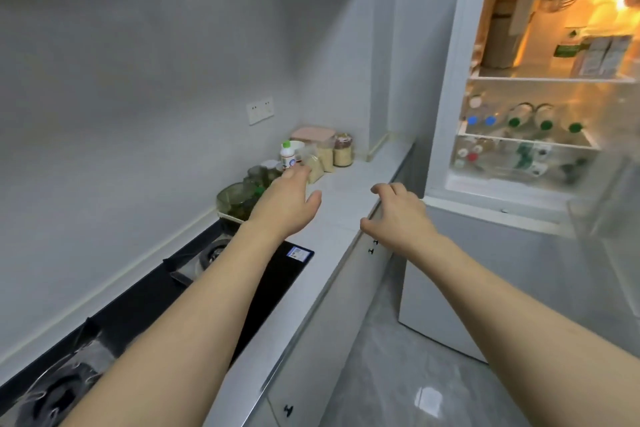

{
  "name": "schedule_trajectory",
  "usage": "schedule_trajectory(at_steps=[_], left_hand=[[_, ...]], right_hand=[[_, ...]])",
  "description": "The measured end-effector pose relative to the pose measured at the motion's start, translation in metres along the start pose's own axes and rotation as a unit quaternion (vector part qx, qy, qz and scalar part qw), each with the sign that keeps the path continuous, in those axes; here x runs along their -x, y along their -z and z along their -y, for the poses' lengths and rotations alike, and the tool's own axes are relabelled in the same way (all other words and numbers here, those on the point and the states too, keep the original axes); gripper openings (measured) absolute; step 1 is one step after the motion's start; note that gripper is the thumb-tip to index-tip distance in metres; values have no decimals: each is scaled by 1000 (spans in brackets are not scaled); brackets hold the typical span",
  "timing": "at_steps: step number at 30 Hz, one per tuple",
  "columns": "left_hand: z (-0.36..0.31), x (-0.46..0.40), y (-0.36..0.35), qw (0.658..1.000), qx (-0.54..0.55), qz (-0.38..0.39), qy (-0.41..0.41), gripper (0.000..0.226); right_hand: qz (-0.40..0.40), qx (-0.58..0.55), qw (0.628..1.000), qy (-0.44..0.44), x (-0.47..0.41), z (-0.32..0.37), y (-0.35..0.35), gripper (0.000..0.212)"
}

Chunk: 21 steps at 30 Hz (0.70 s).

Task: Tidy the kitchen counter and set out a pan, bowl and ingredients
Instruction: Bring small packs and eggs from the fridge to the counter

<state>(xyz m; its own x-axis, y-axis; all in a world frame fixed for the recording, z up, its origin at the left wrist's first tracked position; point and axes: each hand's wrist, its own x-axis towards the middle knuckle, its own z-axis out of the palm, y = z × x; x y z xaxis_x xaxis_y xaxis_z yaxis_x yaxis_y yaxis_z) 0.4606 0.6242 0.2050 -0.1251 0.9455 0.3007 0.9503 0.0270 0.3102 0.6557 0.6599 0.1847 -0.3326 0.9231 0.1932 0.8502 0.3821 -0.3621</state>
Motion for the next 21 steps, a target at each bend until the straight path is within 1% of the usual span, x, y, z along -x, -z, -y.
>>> schedule_trajectory(at_steps=[7, 15, 18, 21], left_hand=[[-66, -43, -27, 996, 9, 29, -79, 54], [-106, -109, -58, 987, 25, 51, -148, 54], [-121, -145, -73, 980, 31, 64, -185, 56], [-133, -175, -79, 975, 40, 80, -204, 54]], right_hand=[[-34, 8, 997, -71, -6, -56, 30, 61], [-56, 21, 988, -141, -26, -106, 45, 61], [-68, 27, 981, -179, -48, -132, 50, 60], [-78, 36, 975, -206, -69, -151, 59, 59]])
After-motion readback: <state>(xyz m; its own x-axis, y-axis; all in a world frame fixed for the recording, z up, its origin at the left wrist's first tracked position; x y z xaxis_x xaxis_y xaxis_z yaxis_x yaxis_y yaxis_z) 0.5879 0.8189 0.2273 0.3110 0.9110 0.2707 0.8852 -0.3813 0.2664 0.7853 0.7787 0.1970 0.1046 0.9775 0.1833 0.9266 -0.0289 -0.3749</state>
